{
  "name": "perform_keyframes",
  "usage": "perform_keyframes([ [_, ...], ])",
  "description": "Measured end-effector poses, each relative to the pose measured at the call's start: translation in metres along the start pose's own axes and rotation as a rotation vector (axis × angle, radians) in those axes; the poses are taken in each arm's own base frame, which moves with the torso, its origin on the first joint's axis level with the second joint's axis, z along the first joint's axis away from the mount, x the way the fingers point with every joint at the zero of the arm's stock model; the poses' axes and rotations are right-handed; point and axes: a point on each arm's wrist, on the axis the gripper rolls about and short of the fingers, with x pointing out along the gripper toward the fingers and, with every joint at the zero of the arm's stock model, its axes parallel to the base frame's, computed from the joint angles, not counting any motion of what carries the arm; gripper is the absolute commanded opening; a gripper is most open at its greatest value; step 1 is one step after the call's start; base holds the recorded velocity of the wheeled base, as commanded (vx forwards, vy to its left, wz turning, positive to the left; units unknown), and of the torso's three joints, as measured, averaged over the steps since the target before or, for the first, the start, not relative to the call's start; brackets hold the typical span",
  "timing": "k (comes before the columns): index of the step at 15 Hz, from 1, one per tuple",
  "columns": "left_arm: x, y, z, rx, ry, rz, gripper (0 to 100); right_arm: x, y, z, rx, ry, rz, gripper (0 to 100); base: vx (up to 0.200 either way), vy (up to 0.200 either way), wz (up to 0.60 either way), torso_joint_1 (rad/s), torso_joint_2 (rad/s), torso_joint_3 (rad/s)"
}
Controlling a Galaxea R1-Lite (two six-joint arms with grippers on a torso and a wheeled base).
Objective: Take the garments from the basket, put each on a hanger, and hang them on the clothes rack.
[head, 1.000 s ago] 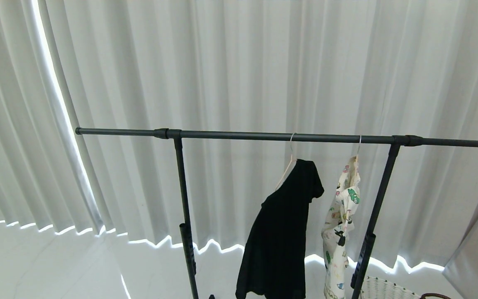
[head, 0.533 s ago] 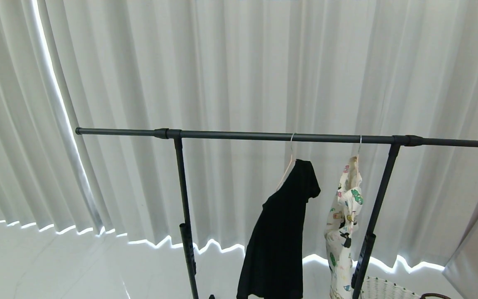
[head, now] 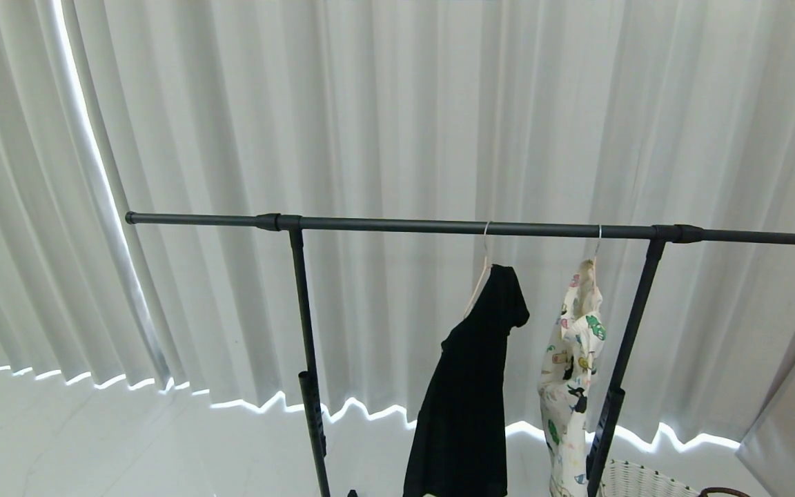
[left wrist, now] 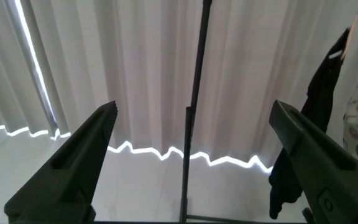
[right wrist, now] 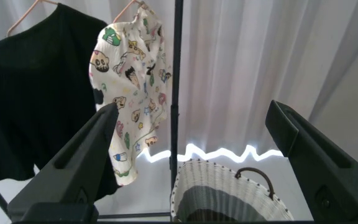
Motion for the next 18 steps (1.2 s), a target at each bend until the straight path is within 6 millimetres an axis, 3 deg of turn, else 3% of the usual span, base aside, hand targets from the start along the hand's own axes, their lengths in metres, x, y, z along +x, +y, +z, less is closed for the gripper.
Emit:
perform_keyframes([
  [18,-0.0015,-0.0001,-0.0006,-0.002,-0.019,0.005,100,-0.0001,0.0000,-0.0001,0.000,-0.001,0.000,100,0.000,0.000,0.00,0.000,0.00,0.000],
])
